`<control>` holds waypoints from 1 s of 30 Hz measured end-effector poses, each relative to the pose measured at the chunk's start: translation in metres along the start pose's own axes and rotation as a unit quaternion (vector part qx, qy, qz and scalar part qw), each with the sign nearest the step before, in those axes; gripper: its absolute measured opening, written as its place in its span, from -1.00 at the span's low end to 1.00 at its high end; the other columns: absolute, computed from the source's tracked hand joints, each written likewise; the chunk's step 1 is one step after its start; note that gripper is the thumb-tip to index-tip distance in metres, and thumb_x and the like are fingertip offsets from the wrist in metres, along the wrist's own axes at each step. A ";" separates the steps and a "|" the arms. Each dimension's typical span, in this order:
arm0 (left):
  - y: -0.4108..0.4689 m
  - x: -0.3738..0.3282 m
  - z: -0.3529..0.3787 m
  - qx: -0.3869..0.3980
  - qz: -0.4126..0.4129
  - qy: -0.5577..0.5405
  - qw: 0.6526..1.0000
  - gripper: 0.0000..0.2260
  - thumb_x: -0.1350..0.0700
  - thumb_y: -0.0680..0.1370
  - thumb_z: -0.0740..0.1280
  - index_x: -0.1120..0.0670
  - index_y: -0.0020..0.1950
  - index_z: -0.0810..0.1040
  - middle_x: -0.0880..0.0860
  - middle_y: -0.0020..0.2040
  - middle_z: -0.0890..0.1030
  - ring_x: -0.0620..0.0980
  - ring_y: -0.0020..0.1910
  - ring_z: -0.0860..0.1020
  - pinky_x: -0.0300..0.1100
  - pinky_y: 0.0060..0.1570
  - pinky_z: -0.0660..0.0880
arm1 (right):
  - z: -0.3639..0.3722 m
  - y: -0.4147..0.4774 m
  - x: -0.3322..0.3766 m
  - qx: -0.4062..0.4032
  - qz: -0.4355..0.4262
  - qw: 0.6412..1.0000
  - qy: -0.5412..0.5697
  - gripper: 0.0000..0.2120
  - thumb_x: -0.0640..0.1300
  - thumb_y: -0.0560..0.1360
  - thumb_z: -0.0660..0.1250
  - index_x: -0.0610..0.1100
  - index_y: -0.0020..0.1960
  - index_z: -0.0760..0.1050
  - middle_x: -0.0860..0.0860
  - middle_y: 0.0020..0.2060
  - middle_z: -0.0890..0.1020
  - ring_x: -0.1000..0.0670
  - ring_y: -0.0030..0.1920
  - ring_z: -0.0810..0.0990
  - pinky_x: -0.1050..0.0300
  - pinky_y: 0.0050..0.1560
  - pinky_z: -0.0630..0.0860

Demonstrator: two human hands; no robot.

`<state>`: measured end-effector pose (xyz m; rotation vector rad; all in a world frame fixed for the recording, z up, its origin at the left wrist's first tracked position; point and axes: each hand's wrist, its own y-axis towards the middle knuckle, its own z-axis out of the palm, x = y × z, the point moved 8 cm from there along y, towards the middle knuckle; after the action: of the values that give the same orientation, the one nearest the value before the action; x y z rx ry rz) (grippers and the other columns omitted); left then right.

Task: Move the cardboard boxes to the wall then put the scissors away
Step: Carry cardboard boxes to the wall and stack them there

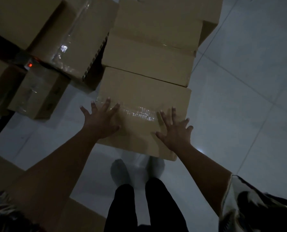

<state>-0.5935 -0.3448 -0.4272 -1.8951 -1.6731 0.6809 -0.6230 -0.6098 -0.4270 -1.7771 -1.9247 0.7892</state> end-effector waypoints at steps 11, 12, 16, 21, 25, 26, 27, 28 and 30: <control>0.050 0.031 0.041 -0.023 0.030 -0.014 0.999 -0.16 -0.47 0.43 0.11 -0.32 0.46 -0.41 0.00 0.52 -0.45 0.47 0.48 -0.09 0.51 0.32 -0.05 | 0.031 0.044 -0.010 -0.023 -0.001 1.000 0.002 -0.11 0.54 0.41 0.00 0.25 0.50 -0.41 -0.02 0.53 -0.40 -0.57 0.43 -0.07 -0.47 0.23 0.32; 0.051 0.032 0.043 -0.021 0.034 -0.029 0.999 -0.16 -0.46 0.43 0.12 -0.33 0.46 -0.41 -0.01 0.51 -0.46 0.47 0.48 -0.07 0.49 0.33 -0.02 | 0.032 0.045 -0.011 -0.021 0.002 1.000 0.010 -0.11 0.55 0.40 -0.01 0.25 0.50 -0.42 -0.02 0.52 -0.41 -0.56 0.44 -0.08 -0.47 0.22 0.33; 0.052 0.031 0.042 -0.038 0.047 -0.061 0.996 -0.15 -0.42 0.44 0.19 -0.32 0.49 -0.34 0.00 0.52 -0.43 0.45 0.44 0.10 0.38 0.35 0.12 | 0.035 0.043 -0.015 -0.022 0.011 0.996 0.081 -0.10 0.54 0.38 0.06 0.30 0.49 -0.38 0.02 0.52 -0.41 -0.50 0.47 -0.12 -0.47 0.22 0.32; 0.050 0.030 0.040 -0.051 0.061 -0.131 0.988 -0.14 -0.35 0.45 0.29 -0.31 0.52 -0.25 0.00 0.55 -0.38 0.41 0.37 0.21 0.25 0.26 0.30 | 0.041 0.046 -0.018 -0.053 0.018 0.967 0.247 -0.14 0.50 0.36 0.11 0.36 0.50 -0.27 0.08 0.54 -0.35 -0.39 0.50 -0.21 -0.47 0.31 0.20; 0.048 0.029 0.038 -0.069 0.067 -0.175 0.980 -0.13 -0.36 0.34 0.24 -0.31 0.53 -0.16 -0.02 0.56 -0.32 0.44 0.39 0.16 0.28 0.26 0.32 | 0.040 0.044 -0.023 -0.094 0.039 0.950 0.295 -0.13 0.50 0.34 0.11 0.33 0.53 -0.17 0.05 0.55 -0.29 -0.32 0.53 -0.13 -0.36 0.38 0.15; 0.048 0.029 0.038 -0.076 0.068 -0.182 0.978 -0.13 -0.36 0.34 0.24 -0.31 0.54 -0.13 -0.02 0.57 -0.30 0.44 0.38 0.16 0.28 0.25 0.32 | 0.039 0.043 -0.023 -0.099 0.040 0.949 0.295 -0.13 0.50 0.35 0.10 0.32 0.54 -0.17 0.04 0.56 -0.29 -0.31 0.53 -0.09 -0.33 0.38 0.18; 0.048 0.030 0.038 -0.084 0.068 -0.190 0.976 -0.14 -0.35 0.33 0.25 -0.30 0.54 -0.11 -0.01 0.58 -0.28 0.44 0.37 0.17 0.28 0.23 0.33 | 0.038 0.042 -0.023 -0.100 0.042 0.950 0.293 -0.14 0.49 0.35 0.11 0.31 0.54 -0.16 0.03 0.56 -0.28 -0.31 0.52 -0.04 -0.29 0.35 0.23; 0.047 0.030 0.037 -0.091 0.067 -0.198 0.974 -0.14 -0.36 0.32 0.24 -0.30 0.54 -0.09 -0.01 0.58 -0.26 0.43 0.37 0.18 0.27 0.22 0.34 | 0.037 0.042 -0.023 -0.101 0.044 0.950 0.291 -0.14 0.48 0.36 0.12 0.31 0.55 -0.16 0.02 0.56 -0.27 -0.31 0.50 0.02 -0.25 0.32 0.28; 0.047 0.030 0.036 -0.106 0.062 -0.209 0.970 -0.13 -0.38 0.28 0.19 -0.30 0.55 -0.07 0.00 0.59 -0.22 0.43 0.35 0.20 0.25 0.19 0.35 | 0.036 0.041 -0.023 -0.097 0.052 0.948 0.298 -0.13 0.46 0.35 0.14 0.32 0.54 -0.15 0.03 0.56 -0.26 -0.30 0.44 0.11 -0.21 0.27 0.33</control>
<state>-0.5799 -0.3183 -0.4860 -2.1283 -1.9587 1.0493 -0.6120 -0.6363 -0.4793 -1.9525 -1.5450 0.0566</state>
